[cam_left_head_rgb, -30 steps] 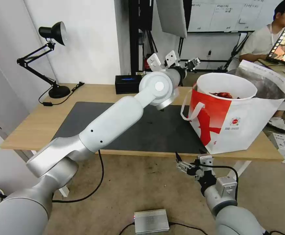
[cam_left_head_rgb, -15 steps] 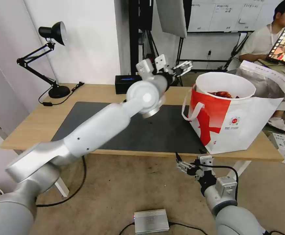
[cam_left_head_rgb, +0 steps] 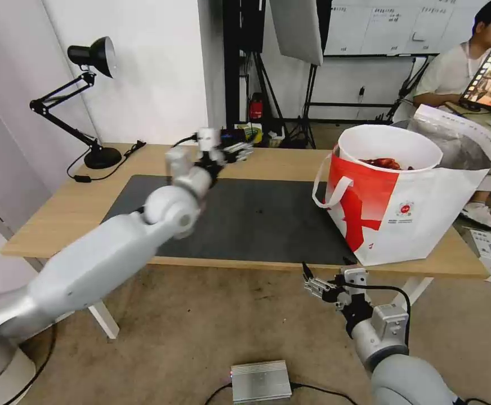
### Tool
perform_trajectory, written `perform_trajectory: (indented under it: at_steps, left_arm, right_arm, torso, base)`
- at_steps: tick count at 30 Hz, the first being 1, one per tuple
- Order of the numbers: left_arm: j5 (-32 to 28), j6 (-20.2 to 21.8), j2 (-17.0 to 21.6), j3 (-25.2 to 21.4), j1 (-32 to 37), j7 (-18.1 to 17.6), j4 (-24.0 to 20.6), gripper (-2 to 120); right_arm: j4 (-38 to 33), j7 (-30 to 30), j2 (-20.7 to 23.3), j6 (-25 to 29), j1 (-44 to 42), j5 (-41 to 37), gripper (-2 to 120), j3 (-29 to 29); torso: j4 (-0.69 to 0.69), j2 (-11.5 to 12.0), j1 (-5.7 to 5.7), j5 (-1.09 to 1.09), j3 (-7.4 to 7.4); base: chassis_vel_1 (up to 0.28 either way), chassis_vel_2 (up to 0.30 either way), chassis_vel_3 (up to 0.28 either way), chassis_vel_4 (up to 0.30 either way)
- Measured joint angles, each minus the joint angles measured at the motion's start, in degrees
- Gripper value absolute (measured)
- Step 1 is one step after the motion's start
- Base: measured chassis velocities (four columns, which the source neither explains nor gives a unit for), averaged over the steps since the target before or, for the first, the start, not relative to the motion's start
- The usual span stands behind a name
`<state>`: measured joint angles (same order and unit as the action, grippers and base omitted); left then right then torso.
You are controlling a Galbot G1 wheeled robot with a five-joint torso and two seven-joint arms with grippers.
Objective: Pick up the trash from the table and place it into the takeout bag.
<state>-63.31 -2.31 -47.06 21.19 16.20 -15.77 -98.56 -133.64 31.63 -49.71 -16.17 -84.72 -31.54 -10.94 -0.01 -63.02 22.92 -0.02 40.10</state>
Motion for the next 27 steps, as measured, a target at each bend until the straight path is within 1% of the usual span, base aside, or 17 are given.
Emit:
perform_trajectory:
  at_steps: [1,3,4,5,7,8,11,12,14,16,18,19,20,23,24,26,27]
  left_arm:
    - [0.3,0.0,1.4,-1.7,2.0,0.7,-1.3,100]
    - [1.3,0.3,4.4,-7.4,9.1,2.8,-4.0,100]
    - [1.3,0.3,4.4,-7.4,9.1,2.8,-4.0,100]
    - [1.9,0.3,5.2,-9.3,11.5,3.5,-4.6,100]
    - [3.9,0.3,6.9,-15.4,18.9,5.5,-6.2,100]
    - [3.9,0.3,6.9,-15.4,18.9,5.5,-6.2,100]
    - [6.7,-0.5,8.3,-23.7,28.5,7.3,-8.6,100]
    - [6.7,-0.5,8.3,-23.7,28.5,7.3,-8.6,100]
    - [8.4,-1.4,9.0,-27.1,33.7,7.5,-9.9,100]
    - [9.3,-1.9,9.1,-27.8,35.0,7.5,-10.2,100]
    - [12.5,-3.3,9.2,-30.3,39.8,8.0,-11.0,100]
    - [13.3,-3.6,9.0,-31.4,41.6,8.1,-11.5,100]
    - [13.3,-3.6,9.0,-31.4,41.6,8.1,-11.5,100]
    - [17.0,-3.9,7.7,-36.4,48.0,8.3,-12.5,100]
    - [17.0,-3.9,7.7,-36.4,48.0,8.3,-12.5,100]
    - [20.0,-4.0,6.7,-39.4,51.5,8.4,-12.6,100]
    - [20.5,-4.1,6.3,-40.1,52.4,8.4,-12.6,100]
  right_arm:
    - [0.0,0.0,0.0,0.0,0.0,0.0,100,0.0]
    - [0.0,0.0,0.0,0.0,0.0,0.0,100,0.0]
    - [0.0,0.0,0.0,0.0,0.0,0.0,100,0.0]
    - [0.0,0.0,0.0,0.0,0.0,0.0,100,0.0]
    - [0.0,0.0,0.0,0.0,0.0,0.0,100,0.0]
    - [0.0,0.0,0.0,0.0,0.0,0.0,100,0.0]
    - [0.0,0.0,0.0,0.0,0.0,0.0,100,0.0]
    - [0.0,0.0,0.0,0.0,0.0,0.0,100,0.0]
    - [0.0,0.0,0.0,0.0,0.0,0.0,100,0.0]
    - [0.0,0.0,0.0,0.0,0.0,0.0,100,0.0]
    - [0.0,0.0,0.0,0.0,0.0,0.0,100,0.0]
    - [0.0,0.0,0.0,0.0,0.0,0.0,100,0.0]
    - [0.0,0.0,0.0,0.0,0.0,0.0,100,0.0]
    - [0.0,0.0,0.0,0.0,0.0,0.0,100,0.0]
    - [0.0,0.0,0.0,0.0,0.0,0.0,100,0.0]
    - [0.0,0.0,0.0,0.0,0.0,0.0,100,0.0]
    - [0.0,0.0,0.0,0.0,0.0,0.0,100,0.0]
  torso:
    - [0.00,0.0,0.00,0.01,0.00]
    - [0.01,0.0,0.00,-0.01,0.00]
    - [0.01,0.0,0.00,-0.01,0.00]
    - [0.01,0.0,0.00,-0.01,0.00]
    - [0.01,0.0,0.00,-0.01,0.00]
    - [0.01,0.0,0.00,-0.01,0.00]
    - [0.02,0.0,-0.01,0.01,0.00]
    - [0.02,0.0,-0.01,0.01,0.00]
    - [0.02,0.0,-0.01,0.01,-0.01]
    - [0.01,0.0,-0.01,0.03,-0.01]
    - [0.00,0.0,0.00,-0.01,0.00]
    - [-0.01,0.0,0.00,0.01,0.00]
    - [-0.01,0.0,0.00,0.01,0.00]
    - [0.00,0.0,-0.01,0.01,0.00]
    - [0.00,0.0,-0.01,0.01,0.00]
    - [0.01,0.0,-0.01,0.01,0.00]
    - [0.02,0.0,-0.01,0.01,0.00]
  base:
    - [0.000,0.000,0.000,0.000]
    - [0.000,0.000,0.000,0.000]
    - [0.000,0.000,0.000,0.000]
    - [0.000,0.000,0.000,0.000]
    - [0.000,0.000,0.000,0.000]
    - [0.000,0.000,0.000,0.000]
    - [0.000,0.000,0.000,0.000]
    - [0.000,0.000,0.000,0.000]
    - [0.000,0.000,0.000,0.000]
    - [0.000,0.000,0.000,0.000]
    - [0.000,0.000,0.000,0.000]
    - [0.000,0.000,0.000,0.000]
    - [0.000,0.000,0.000,0.000]
    - [0.000,0.000,0.000,0.000]
    - [0.000,0.000,0.000,0.000]
    - [0.000,0.000,0.000,0.000]
    - [0.000,0.000,0.000,0.000]
